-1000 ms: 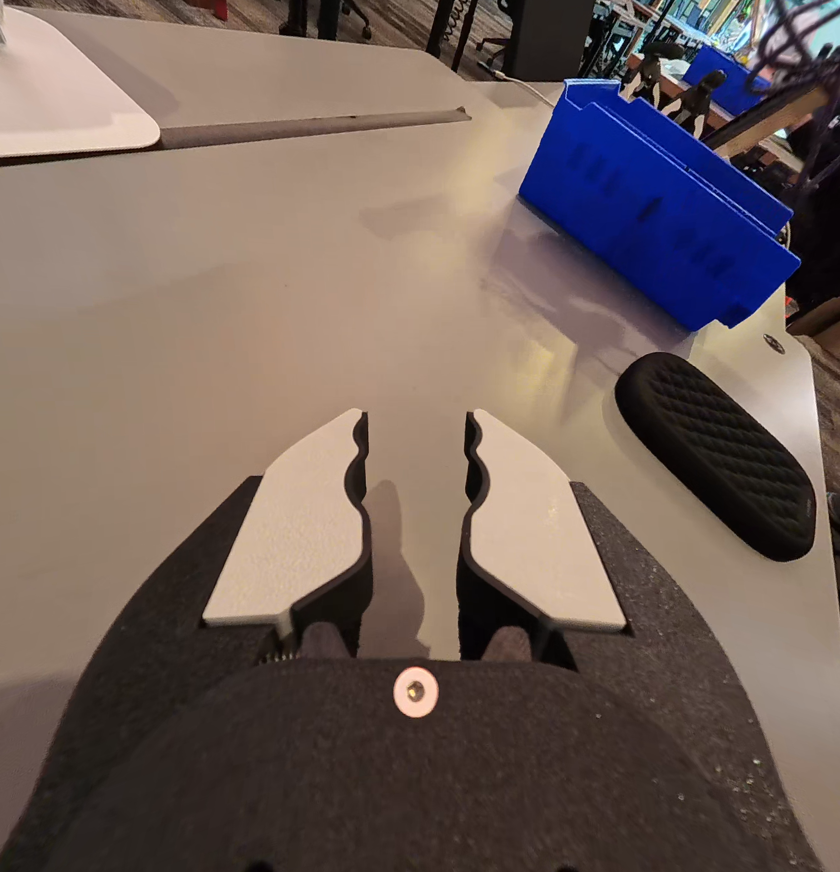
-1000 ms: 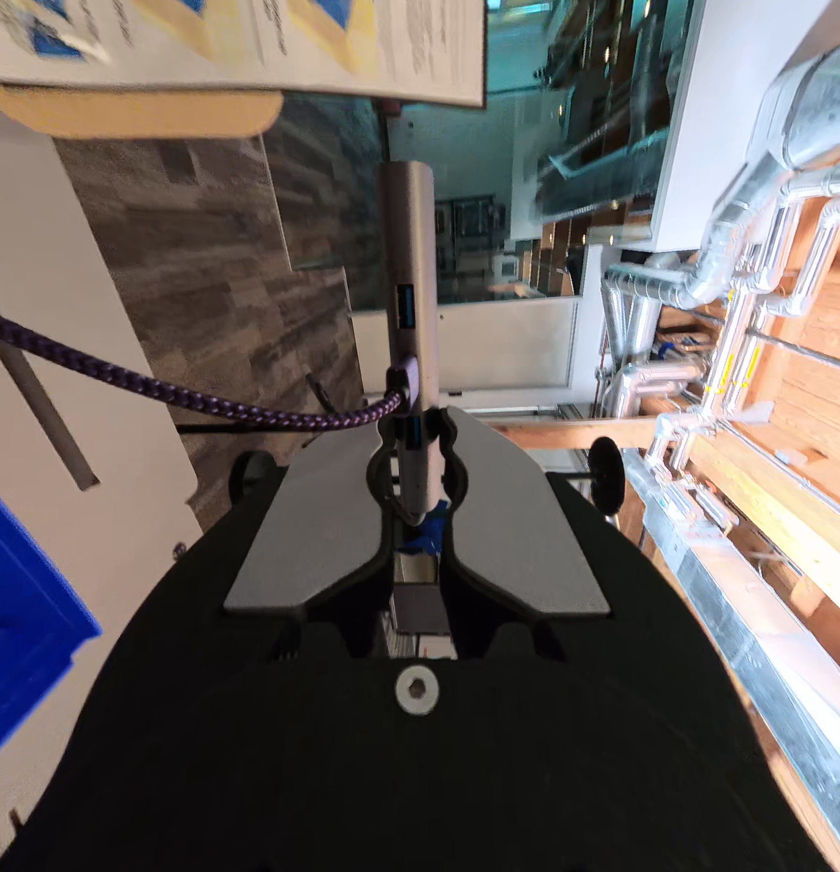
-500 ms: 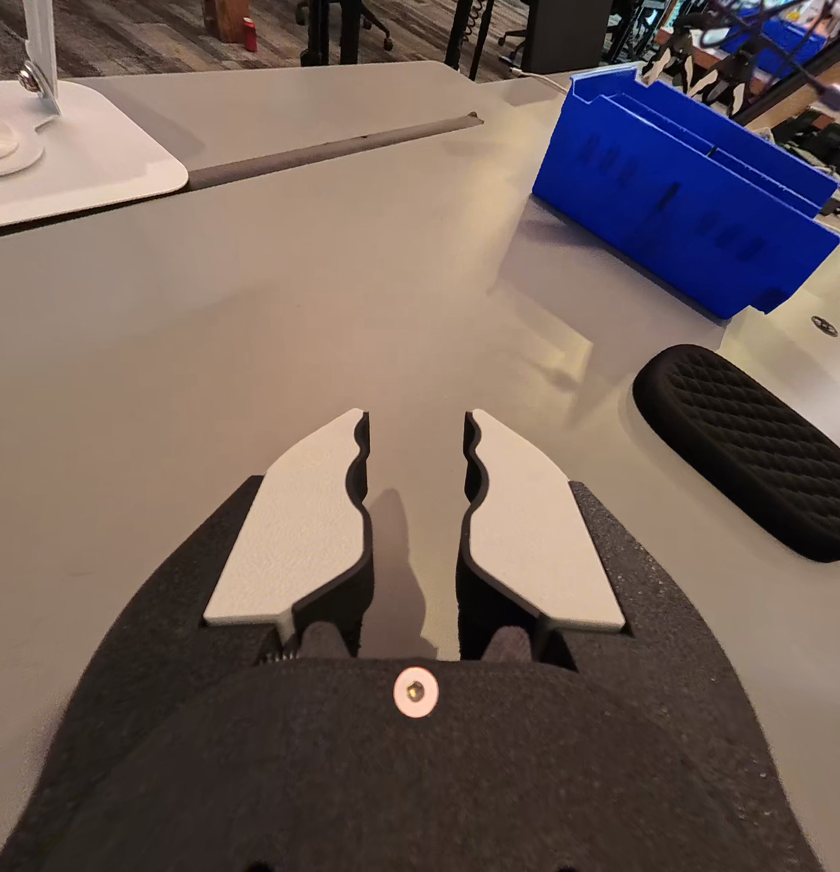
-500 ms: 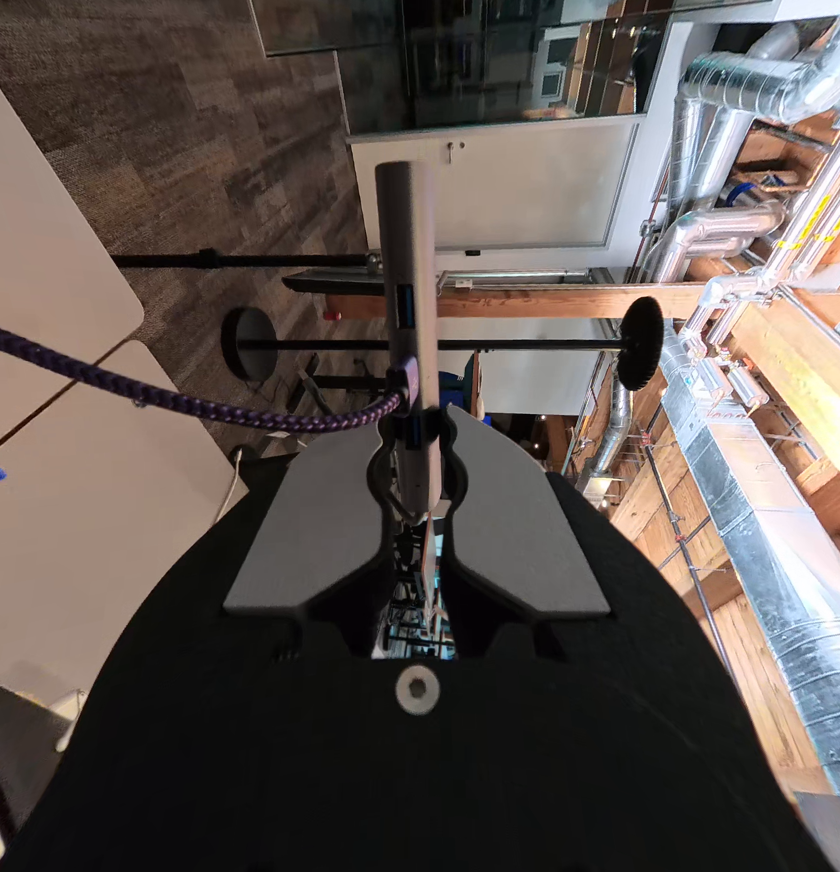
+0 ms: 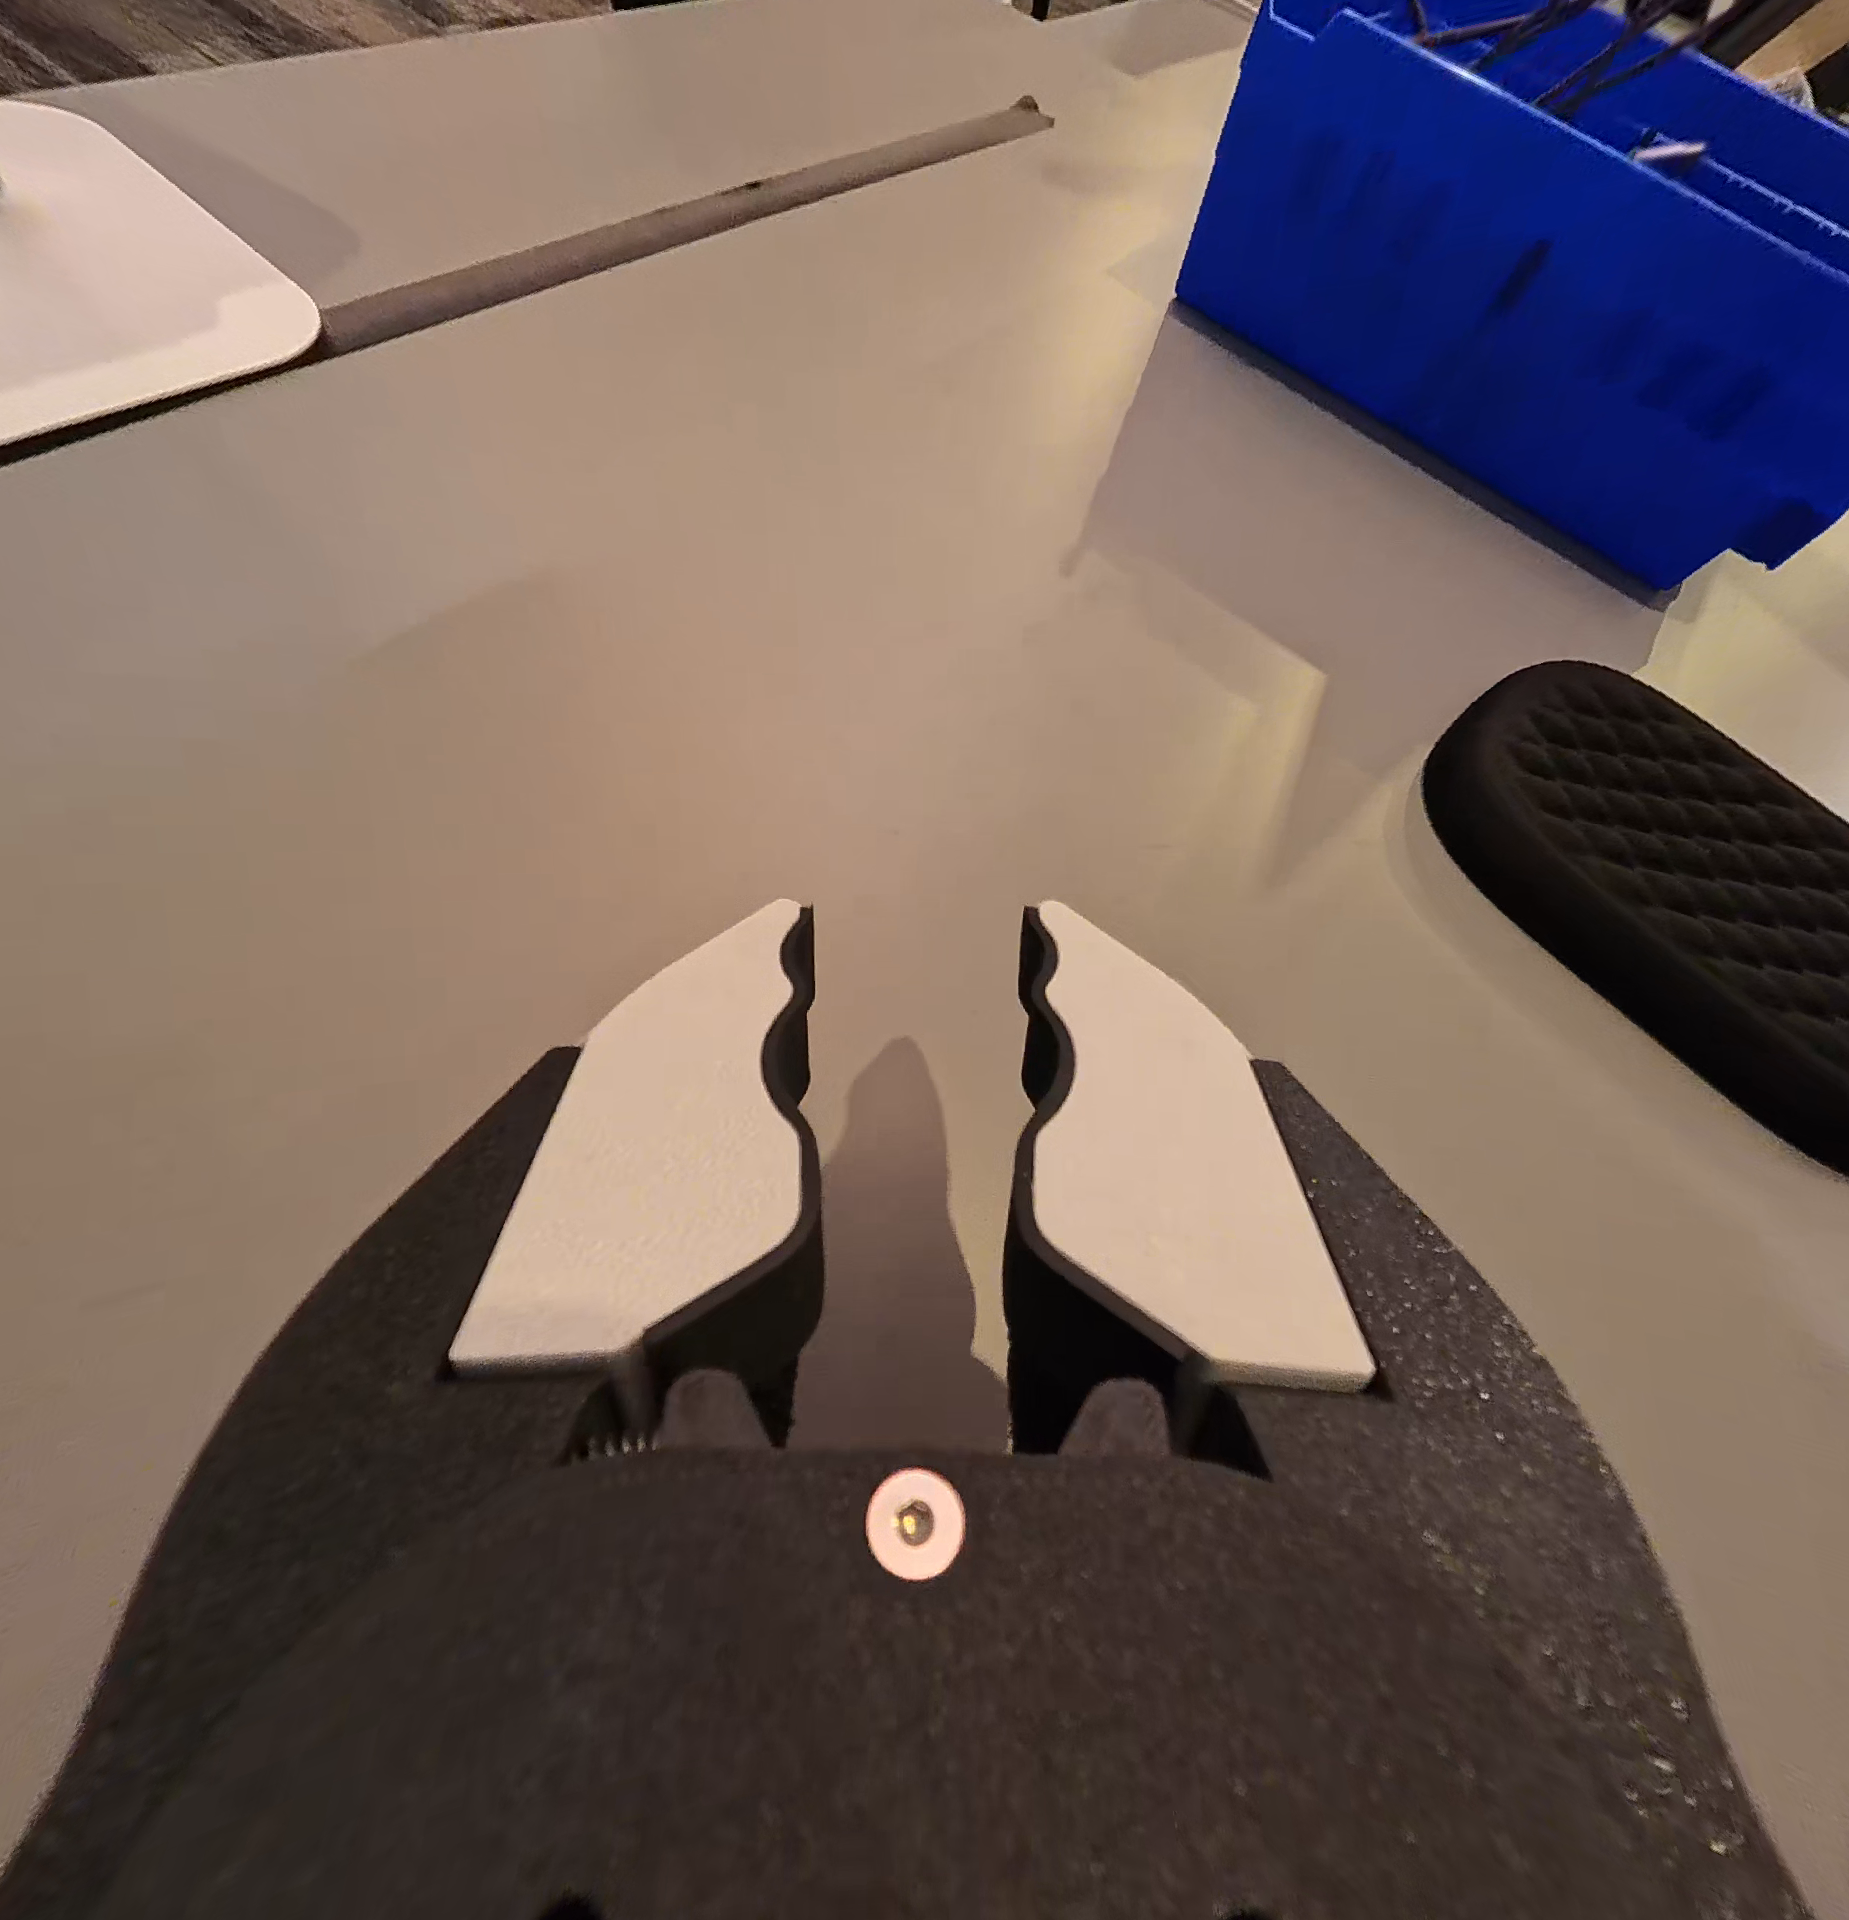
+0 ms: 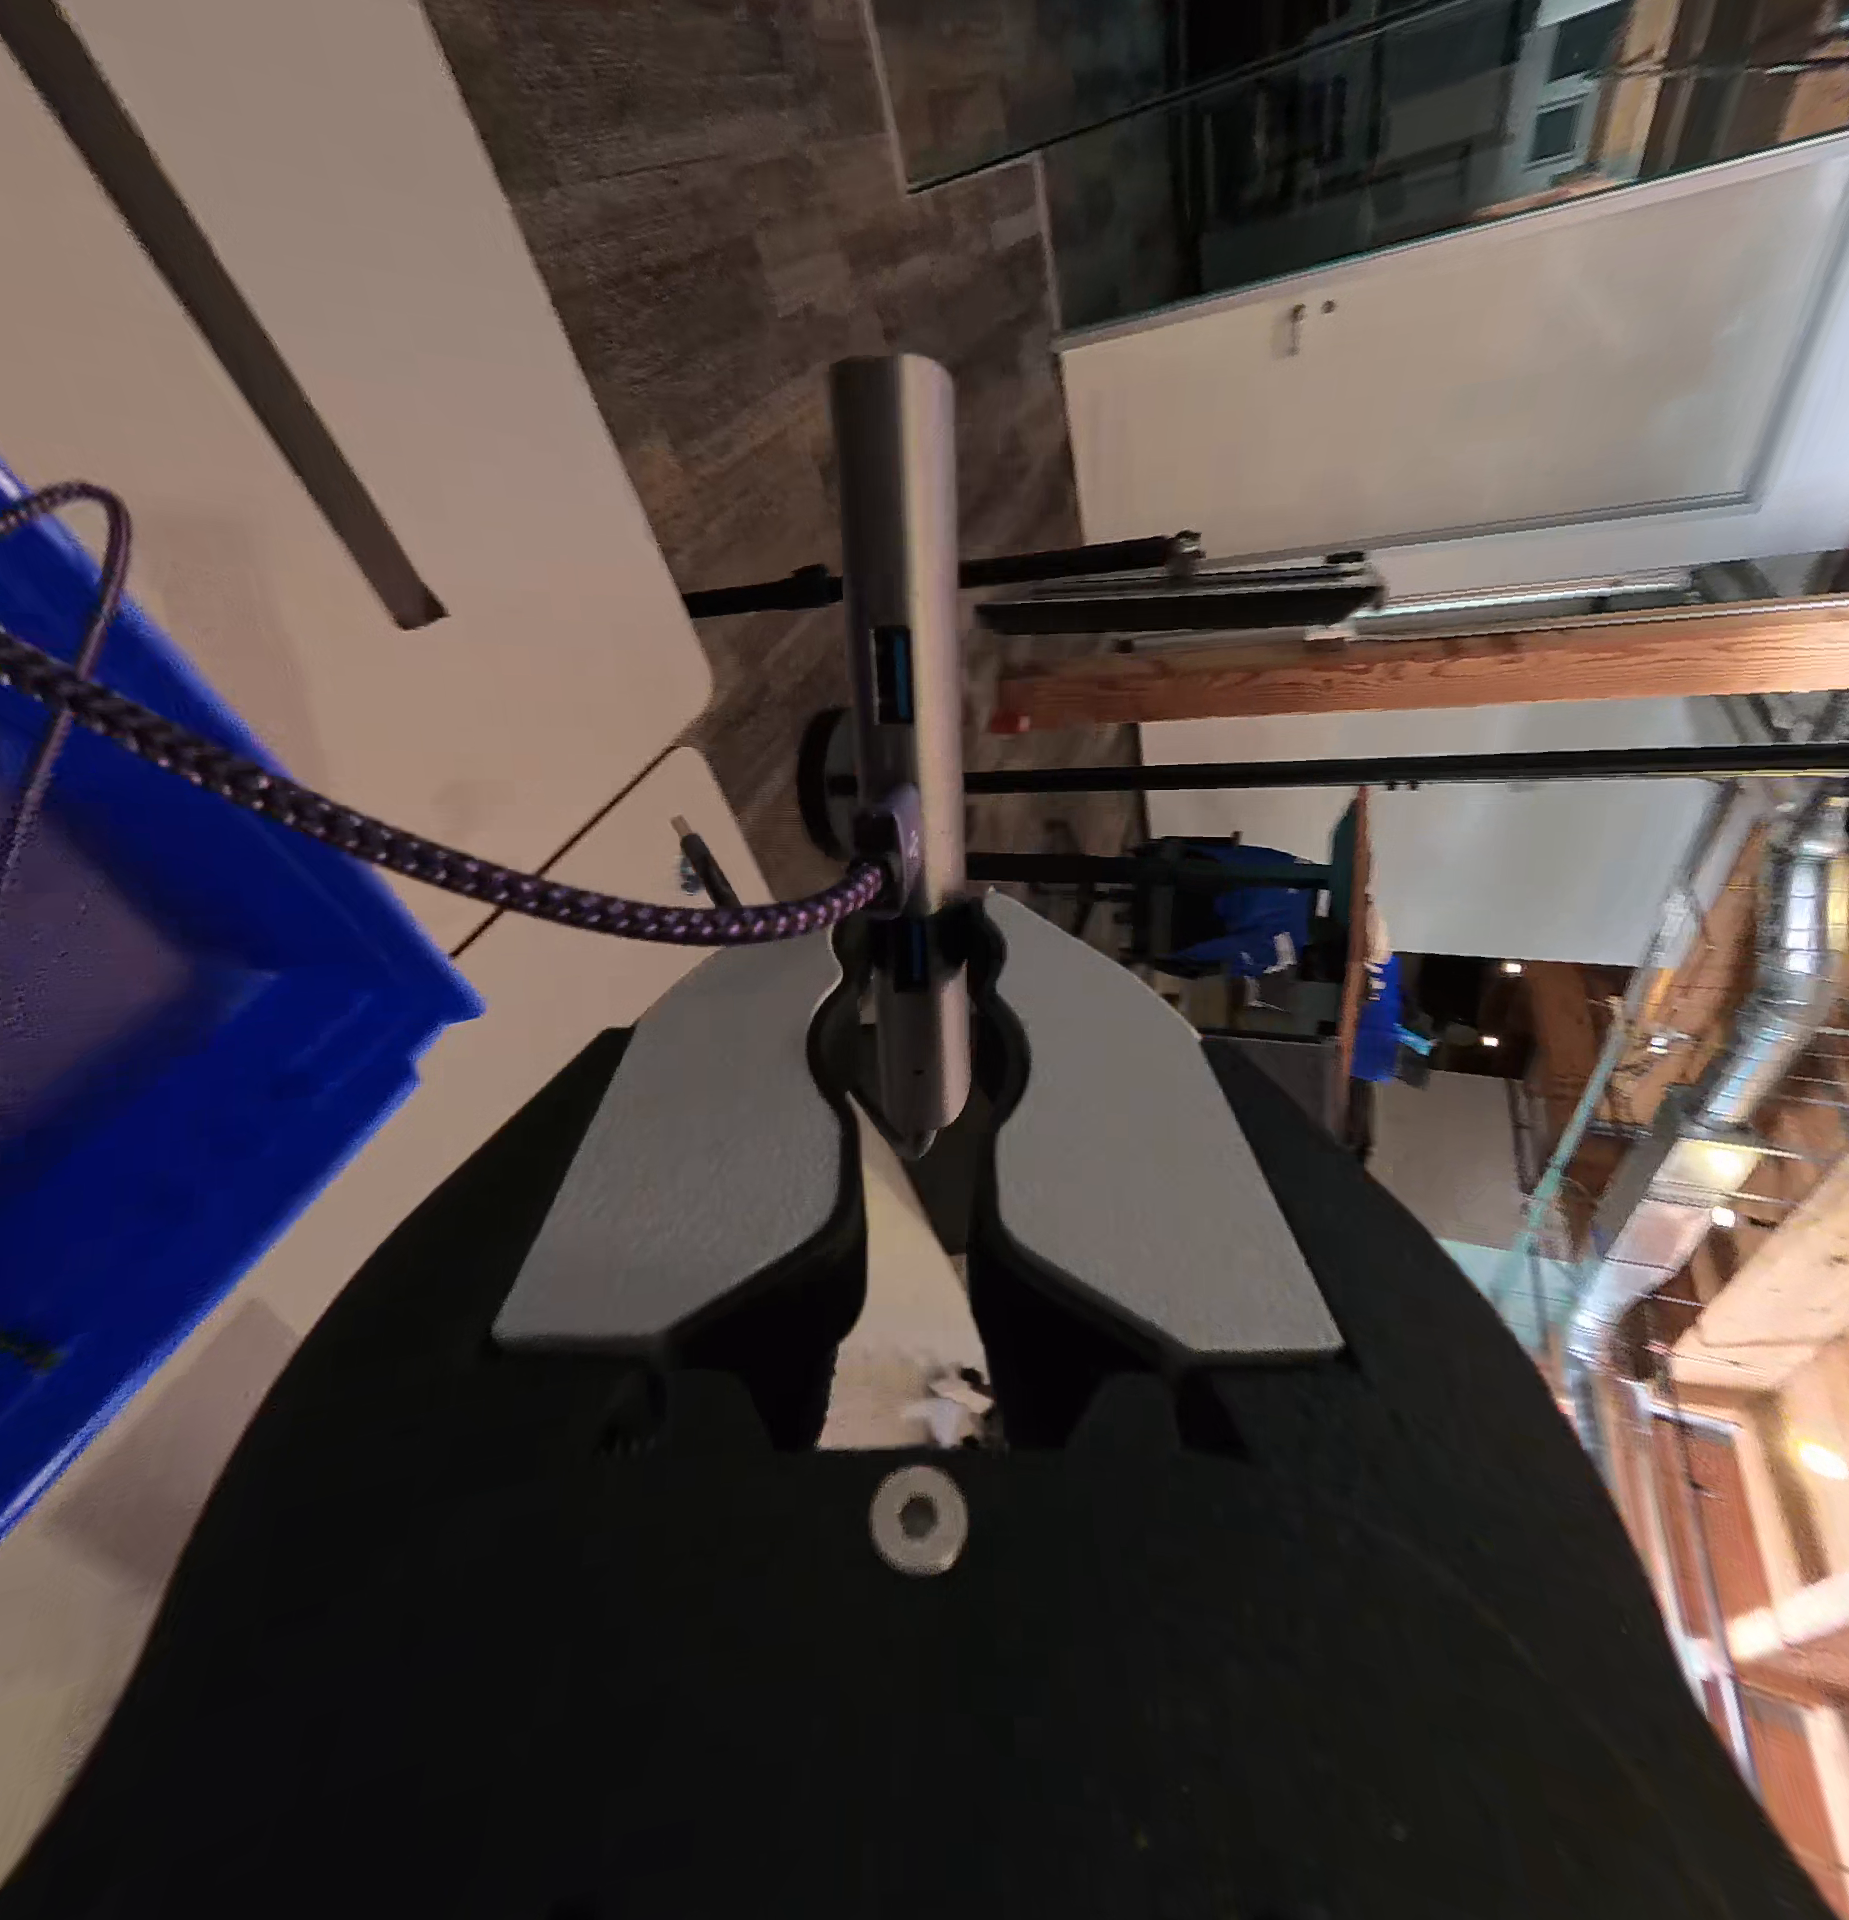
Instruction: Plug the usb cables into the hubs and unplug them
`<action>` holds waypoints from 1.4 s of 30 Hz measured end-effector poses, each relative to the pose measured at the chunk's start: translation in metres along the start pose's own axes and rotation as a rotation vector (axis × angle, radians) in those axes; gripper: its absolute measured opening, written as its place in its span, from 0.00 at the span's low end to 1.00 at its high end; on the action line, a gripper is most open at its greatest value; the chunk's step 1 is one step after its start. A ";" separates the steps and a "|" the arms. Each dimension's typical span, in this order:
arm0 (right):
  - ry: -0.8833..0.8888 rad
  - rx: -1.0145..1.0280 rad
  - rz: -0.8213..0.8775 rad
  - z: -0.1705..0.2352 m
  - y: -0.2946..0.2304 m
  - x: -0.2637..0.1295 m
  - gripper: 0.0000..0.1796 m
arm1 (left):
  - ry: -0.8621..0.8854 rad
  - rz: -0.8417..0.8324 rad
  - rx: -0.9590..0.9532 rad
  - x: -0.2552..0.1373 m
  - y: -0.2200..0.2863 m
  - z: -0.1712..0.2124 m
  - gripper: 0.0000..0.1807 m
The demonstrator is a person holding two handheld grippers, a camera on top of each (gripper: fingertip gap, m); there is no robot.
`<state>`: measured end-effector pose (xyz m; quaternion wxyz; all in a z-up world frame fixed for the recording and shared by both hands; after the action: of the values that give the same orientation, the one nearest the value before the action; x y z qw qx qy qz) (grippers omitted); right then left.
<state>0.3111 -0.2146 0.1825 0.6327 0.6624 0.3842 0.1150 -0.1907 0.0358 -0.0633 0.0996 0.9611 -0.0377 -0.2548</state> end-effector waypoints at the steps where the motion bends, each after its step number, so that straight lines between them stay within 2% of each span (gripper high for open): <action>1: -0.006 0.015 -0.027 0.002 -0.005 0.003 0.09 | -0.005 0.000 0.000 0.001 0.000 0.001 0.21; 6: 0.021 0.062 -0.155 0.004 -0.019 0.005 0.09 | -0.014 -0.005 0.002 0.003 0.001 0.002 0.21; 10: 0.053 0.085 -0.236 0.001 -0.025 -0.010 0.09 | -0.010 -0.007 0.007 0.001 0.002 0.000 0.21; 15: 0.037 0.095 -0.420 -0.003 -0.038 -0.024 0.09 | -0.009 0.002 0.014 0.001 0.005 -0.001 0.20; 22: -0.041 0.125 -0.652 0.004 -0.078 -0.002 0.09 | -0.019 0.009 0.029 0.005 0.010 -0.001 0.20; 33: -0.114 0.092 -0.737 0.016 -0.139 0.057 0.10 | -0.034 0.007 0.035 0.008 0.012 0.000 0.20; 42: -0.149 0.110 -0.739 0.030 -0.160 0.071 0.10 | -0.041 0.007 0.030 0.009 0.011 0.002 0.20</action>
<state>0.3203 -0.2060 0.0055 0.6212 0.5188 0.5557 -0.1900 -0.1840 0.0234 -0.0667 0.0852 0.9570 -0.0467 -0.2735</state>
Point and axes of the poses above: each gripper's, where its closed fingertips meet, x out along the fingers, z out of its underside, y = z × x across the jaws, the point moved 9 cm from there along -x, back along the fingers, and after that the axes turned 4 degrees about z, right-handed, at the moved point
